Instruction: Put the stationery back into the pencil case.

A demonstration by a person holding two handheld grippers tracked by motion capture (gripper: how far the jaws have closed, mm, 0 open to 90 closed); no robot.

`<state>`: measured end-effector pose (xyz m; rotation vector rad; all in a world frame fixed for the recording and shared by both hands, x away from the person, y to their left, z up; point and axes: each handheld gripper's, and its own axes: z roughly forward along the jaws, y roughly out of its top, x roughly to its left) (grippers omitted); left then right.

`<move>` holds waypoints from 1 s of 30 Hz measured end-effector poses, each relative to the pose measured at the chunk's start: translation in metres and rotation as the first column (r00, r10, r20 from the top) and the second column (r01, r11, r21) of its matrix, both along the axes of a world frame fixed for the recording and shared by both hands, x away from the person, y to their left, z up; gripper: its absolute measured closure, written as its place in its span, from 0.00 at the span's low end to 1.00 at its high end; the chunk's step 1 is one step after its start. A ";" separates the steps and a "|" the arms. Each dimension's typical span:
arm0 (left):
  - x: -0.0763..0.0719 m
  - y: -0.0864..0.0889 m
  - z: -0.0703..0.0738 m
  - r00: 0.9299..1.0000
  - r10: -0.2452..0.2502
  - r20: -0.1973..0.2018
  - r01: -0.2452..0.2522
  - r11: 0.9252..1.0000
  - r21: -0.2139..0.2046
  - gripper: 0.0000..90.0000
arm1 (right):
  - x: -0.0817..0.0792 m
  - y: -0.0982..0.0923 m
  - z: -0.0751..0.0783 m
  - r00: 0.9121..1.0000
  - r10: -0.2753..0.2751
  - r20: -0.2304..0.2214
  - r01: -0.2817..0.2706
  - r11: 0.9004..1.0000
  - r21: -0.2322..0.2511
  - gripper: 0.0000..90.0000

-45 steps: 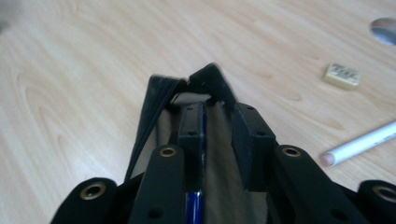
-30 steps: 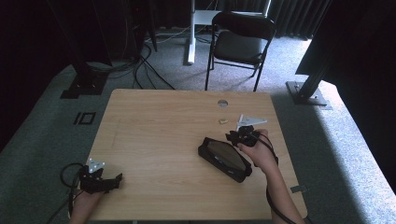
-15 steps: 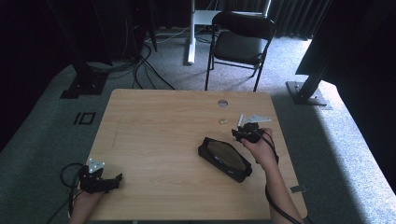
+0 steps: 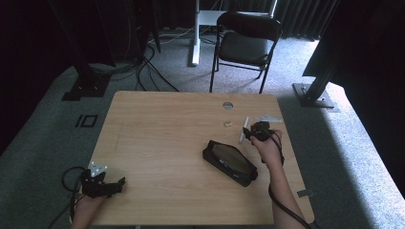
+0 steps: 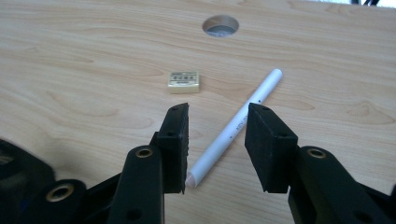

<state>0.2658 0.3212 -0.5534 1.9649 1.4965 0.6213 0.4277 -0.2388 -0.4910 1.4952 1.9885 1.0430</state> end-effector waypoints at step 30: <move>0.000 0.000 0.000 1.000 0.000 0.000 0.000 1.000 0.000 0.01 | 0.060 0.010 -0.033 0.970 -0.203 -0.137 0.201 0.979 -0.027 0.63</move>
